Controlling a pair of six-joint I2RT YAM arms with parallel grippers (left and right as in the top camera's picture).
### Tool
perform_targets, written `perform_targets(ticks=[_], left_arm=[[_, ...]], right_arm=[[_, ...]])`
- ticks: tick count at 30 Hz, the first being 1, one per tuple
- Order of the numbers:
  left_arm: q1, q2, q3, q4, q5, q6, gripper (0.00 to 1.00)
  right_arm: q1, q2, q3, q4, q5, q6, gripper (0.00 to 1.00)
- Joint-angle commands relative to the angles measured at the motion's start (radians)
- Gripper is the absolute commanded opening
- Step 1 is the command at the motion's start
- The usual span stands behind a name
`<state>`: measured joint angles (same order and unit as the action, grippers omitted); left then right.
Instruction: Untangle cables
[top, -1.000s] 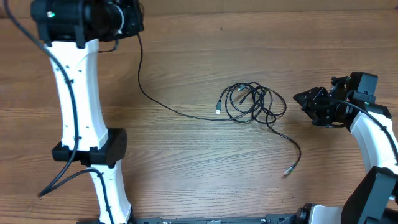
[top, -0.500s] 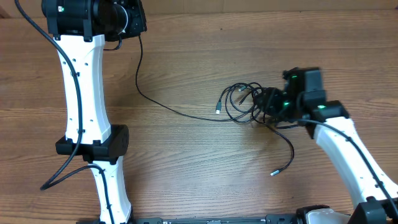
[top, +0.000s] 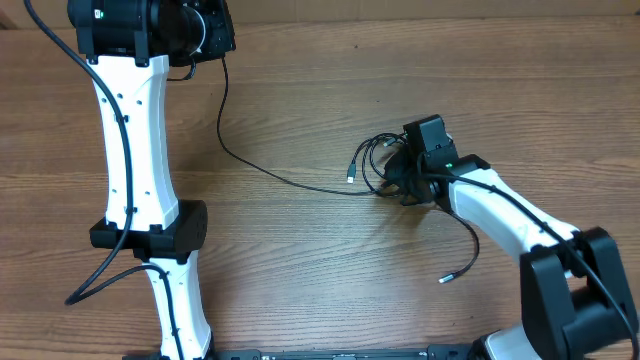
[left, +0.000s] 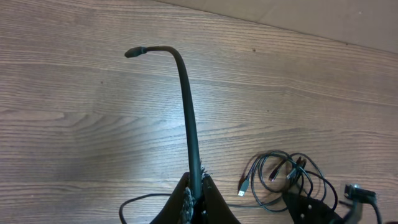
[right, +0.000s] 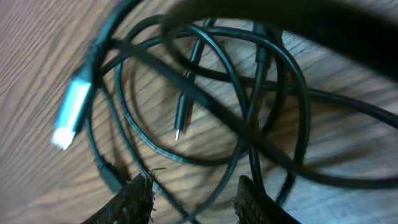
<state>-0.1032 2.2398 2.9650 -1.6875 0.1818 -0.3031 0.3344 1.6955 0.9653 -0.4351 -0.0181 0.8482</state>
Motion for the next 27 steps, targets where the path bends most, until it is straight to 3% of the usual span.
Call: perform_targets(ticks=[1, 9, 13, 15, 23, 27], left_arm=[[-0.002, 0.012, 0.007, -0.002, -0.006, 0.003, 0.04], [-0.002, 0.012, 0.007, -0.002, -0.006, 0.000, 0.04], [-0.002, 0.012, 0.007, -0.002, -0.006, 0.000, 0.04], [-0.002, 0.012, 0.007, -0.002, -0.006, 0.000, 0.04], [-0.002, 0.012, 0.007, -0.002, -0.006, 0.000, 0.04], [-0.002, 0.012, 0.007, -0.002, -0.005, 0.000, 0.04]], right_arm=[[0.002, 0.071, 0.016, 0.028, 0.018, 0.101, 0.41], [0.002, 0.105, 0.016, 0.057, 0.029, 0.140, 0.33], [0.002, 0.106, 0.016, 0.061, 0.022, 0.173, 0.10], [0.002, 0.105, 0.019, 0.063, 0.005, 0.172, 0.04], [0.002, -0.081, 0.070, -0.127, -0.040, 0.059, 0.04], [0.001, -0.199, 0.072, -0.215, -0.204, -0.012, 0.04]])
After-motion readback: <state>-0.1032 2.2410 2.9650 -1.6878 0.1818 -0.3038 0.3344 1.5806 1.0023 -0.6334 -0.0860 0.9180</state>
